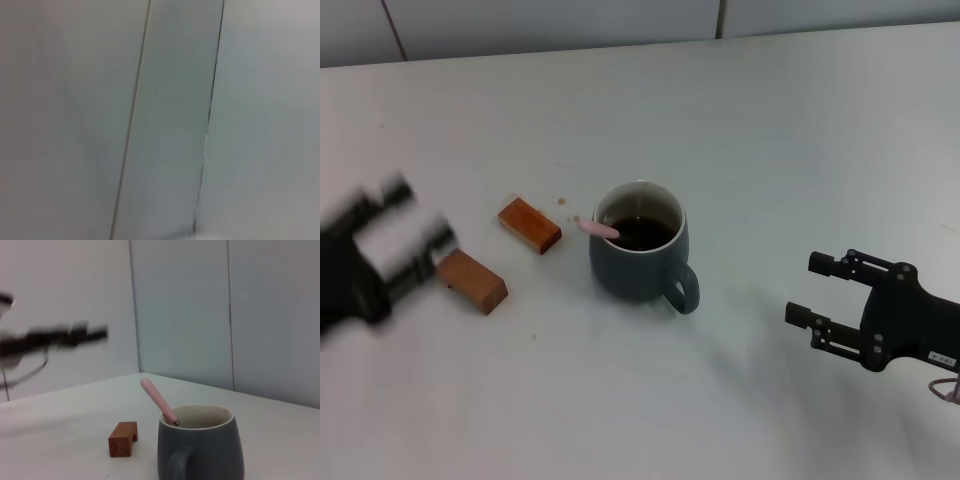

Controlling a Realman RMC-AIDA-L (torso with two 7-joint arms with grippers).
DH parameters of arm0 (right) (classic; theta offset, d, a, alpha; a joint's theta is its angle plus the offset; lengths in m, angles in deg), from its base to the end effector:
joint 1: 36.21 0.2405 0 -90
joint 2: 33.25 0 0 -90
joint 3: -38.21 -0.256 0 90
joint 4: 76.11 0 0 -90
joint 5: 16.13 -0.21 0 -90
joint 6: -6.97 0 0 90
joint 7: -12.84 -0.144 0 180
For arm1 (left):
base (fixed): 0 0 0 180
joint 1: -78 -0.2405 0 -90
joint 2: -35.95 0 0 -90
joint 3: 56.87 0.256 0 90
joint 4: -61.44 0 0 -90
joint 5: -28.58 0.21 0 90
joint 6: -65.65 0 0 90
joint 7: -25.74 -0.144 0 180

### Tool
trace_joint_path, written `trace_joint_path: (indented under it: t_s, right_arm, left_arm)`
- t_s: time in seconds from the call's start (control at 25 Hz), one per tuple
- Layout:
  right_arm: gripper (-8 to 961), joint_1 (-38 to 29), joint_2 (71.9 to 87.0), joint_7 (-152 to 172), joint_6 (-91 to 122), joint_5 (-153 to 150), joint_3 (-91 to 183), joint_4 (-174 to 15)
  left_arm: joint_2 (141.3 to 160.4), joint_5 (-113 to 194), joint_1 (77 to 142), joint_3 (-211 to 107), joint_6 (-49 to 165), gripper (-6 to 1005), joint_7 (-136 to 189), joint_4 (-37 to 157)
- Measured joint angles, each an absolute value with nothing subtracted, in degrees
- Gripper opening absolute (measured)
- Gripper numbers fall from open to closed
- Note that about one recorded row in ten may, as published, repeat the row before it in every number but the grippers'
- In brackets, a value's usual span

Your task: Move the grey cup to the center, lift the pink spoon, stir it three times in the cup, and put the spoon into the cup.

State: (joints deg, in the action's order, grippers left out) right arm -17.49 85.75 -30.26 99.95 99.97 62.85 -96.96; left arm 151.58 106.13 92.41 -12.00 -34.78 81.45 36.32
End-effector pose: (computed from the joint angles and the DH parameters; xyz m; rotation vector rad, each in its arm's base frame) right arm 0.3288 0.2410 -0.0231 -2.5143 0.4064 0.8020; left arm -0.3052 0.2566 0.0429 -2.2192 -0.4229 -1.2103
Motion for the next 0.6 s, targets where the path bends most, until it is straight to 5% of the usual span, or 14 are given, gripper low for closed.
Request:
trace_joint_path:
  t_s: [0.12, 0.24, 0.6]
  right_arm:
    - [690, -17.63, 85.75, -30.2, 99.96, 99.97, 62.82, -96.9]
    - [690, -17.66, 85.75, -30.33, 100.4, 100.02, 62.99, -96.91]
    - [690, -18.0, 85.7, -30.44, 100.58, 100.53, 63.51, -96.85]
  left_arm:
    - [151.18, 108.09, 91.19, -11.9, -34.07, 592, 75.0, 42.18]
    - [152.98, 115.95, 87.57, -11.87, -29.78, 795, 65.0, 47.33]
    - [153.62, 117.67, 86.98, -11.88, -27.61, 813, 64.75, 47.79]
